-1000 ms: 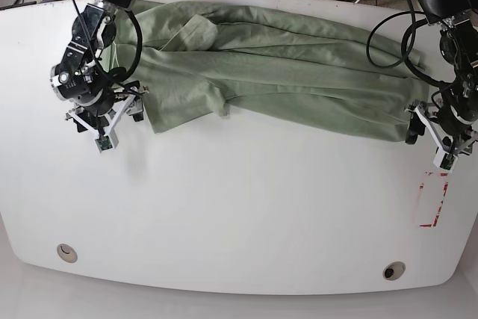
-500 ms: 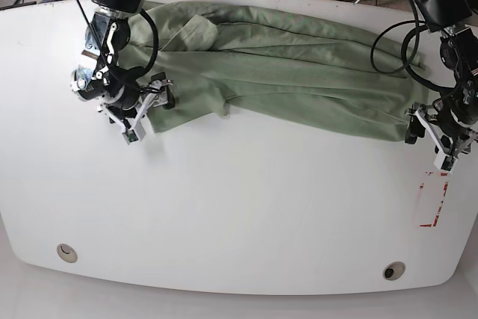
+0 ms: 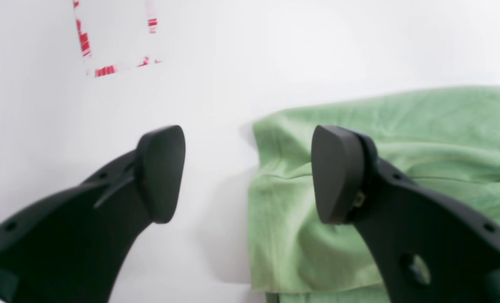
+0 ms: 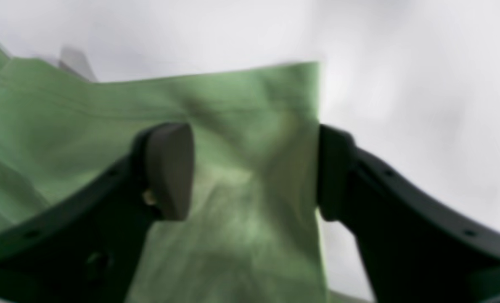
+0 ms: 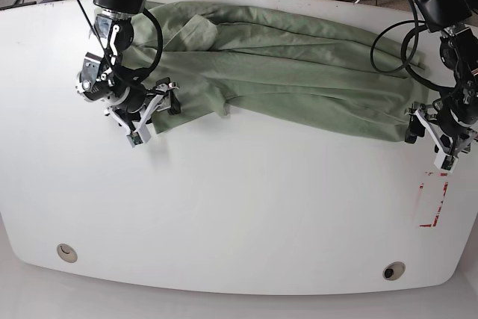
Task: Layout the t-shirt on the table in an organized manner, then fold the t-shirt properly
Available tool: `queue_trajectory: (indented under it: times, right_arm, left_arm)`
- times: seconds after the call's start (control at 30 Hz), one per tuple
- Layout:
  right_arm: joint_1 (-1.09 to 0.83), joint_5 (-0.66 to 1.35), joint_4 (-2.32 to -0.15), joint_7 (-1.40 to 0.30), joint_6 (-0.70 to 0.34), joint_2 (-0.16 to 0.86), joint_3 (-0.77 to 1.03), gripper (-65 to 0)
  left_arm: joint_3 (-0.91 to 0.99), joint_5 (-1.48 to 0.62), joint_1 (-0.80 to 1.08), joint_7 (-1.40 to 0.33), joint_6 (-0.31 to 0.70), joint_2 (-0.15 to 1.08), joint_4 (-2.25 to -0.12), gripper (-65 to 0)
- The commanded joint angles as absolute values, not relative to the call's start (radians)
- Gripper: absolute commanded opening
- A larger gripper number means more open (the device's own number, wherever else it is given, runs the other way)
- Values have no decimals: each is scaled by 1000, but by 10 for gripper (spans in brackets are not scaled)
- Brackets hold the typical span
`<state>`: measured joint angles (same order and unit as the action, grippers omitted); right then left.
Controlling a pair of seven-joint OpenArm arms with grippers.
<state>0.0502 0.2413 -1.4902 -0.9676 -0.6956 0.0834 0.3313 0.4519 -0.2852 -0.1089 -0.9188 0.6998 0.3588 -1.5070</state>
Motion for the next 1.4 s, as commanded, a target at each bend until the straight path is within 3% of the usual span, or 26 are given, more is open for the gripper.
queue_trajectory:
  times: [0.0, 0.07, 0.17, 1.37]
  right_arm:
    - [61, 251, -1497, -978, -698, 85, 306, -415]
    - [61, 251, -1497, -978, -698, 85, 295, -525]
    - [62, 251, -1497, -978, -698, 85, 278, -620]
    - [59, 249, -1503, -975, -698, 90, 259, -623]
  left_arm:
    - [455, -294, -133, -894, 698, 378, -1494, -208]
    - [455, -294, -157, -894, 698, 378, -1463, -208]
    - [455, -294, -176, -894, 698, 378, -1420, -210]
    - [449, -214, -240, -892, 698, 335, -1190, -210]
